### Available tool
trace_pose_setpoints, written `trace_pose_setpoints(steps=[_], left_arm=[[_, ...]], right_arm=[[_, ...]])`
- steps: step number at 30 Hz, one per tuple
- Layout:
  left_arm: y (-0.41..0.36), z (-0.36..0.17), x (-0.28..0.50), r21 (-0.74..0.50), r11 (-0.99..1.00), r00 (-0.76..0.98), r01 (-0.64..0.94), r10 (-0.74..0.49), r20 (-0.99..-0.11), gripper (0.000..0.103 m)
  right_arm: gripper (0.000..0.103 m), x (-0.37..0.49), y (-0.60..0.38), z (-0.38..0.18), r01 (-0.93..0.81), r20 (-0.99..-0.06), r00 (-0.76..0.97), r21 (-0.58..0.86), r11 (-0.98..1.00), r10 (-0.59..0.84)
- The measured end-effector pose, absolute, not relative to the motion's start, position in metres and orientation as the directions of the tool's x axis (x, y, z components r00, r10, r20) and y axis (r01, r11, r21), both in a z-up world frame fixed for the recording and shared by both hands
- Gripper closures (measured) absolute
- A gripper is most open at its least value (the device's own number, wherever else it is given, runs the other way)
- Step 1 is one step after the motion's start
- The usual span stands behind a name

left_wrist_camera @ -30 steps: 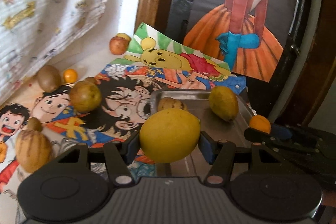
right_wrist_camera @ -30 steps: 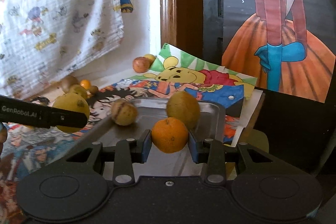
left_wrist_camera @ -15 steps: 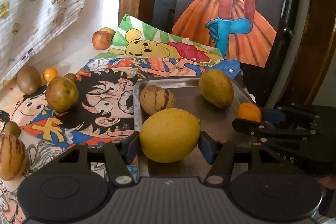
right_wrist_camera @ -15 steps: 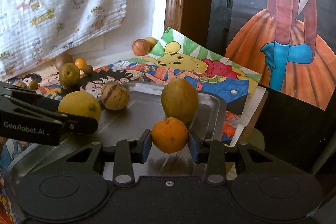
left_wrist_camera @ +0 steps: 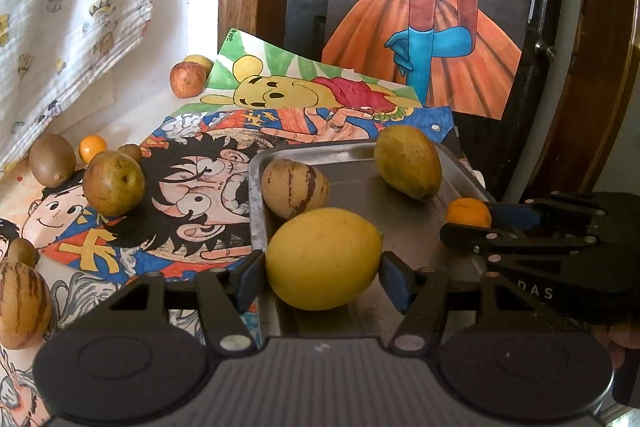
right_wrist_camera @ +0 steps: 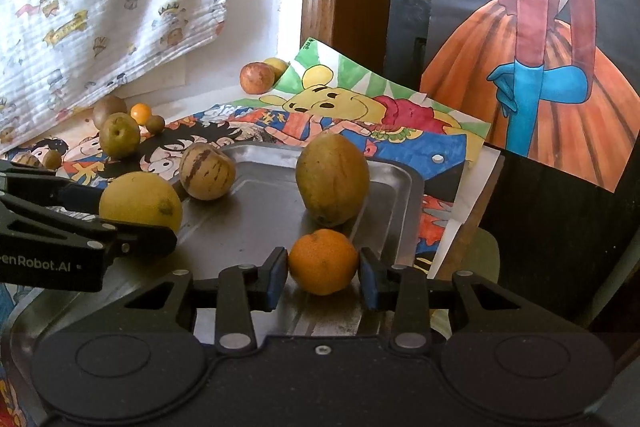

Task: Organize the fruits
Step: 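Carry the lemon in the left tool onto the tray while the right tool places the orange there, then open both tools and lift them away from the tray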

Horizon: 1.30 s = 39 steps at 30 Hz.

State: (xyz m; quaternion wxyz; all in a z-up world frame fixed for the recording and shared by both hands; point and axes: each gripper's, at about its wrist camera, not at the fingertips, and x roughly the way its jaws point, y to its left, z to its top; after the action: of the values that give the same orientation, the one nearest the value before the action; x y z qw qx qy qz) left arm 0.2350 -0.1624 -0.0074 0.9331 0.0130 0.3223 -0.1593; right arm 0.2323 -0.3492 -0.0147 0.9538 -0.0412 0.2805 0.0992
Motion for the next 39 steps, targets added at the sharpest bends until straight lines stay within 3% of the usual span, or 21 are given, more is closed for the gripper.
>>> trace_pose_setpoints(steps=[8, 14, 19, 30, 39], left_arm=[[-0.147, 0.005, 0.231, -0.137, 0.957, 0.757, 0.254, -0.285, -0.587, 0.019], [-0.13, 0.022, 0.211, -0.178, 0.96, 0.786, 0.217, -0.28, -0.55, 0.004], [-0.115, 0.034, 0.186, -0.182, 0.964, 0.809, 0.194, -0.262, -0.526, 0.001], [-0.098, 0.049, 0.11, -0.061, 0.977, 0.844, 0.205, -0.208, -0.495, 0.0], [-0.076, 0.045, 0.07, -0.012, 0.978, 0.819, 0.208, -0.181, -0.545, 0.0]], right_arm=[[0.049, 0.22, -0.35, -0.008, -0.193, -0.526, 0.837, -0.02, 0.981, 0.154], [0.028, 0.198, -0.356, 0.006, -0.169, -0.481, 0.861, 0.03, 0.985, 0.162], [0.013, 0.171, -0.358, 0.022, -0.16, -0.44, 0.881, 0.066, 0.985, 0.173], [0.003, 0.101, -0.347, 0.04, -0.155, -0.391, 0.897, 0.159, 0.975, 0.207], [0.001, 0.052, -0.324, 0.046, -0.162, -0.368, 0.902, 0.193, 0.968, 0.224]])
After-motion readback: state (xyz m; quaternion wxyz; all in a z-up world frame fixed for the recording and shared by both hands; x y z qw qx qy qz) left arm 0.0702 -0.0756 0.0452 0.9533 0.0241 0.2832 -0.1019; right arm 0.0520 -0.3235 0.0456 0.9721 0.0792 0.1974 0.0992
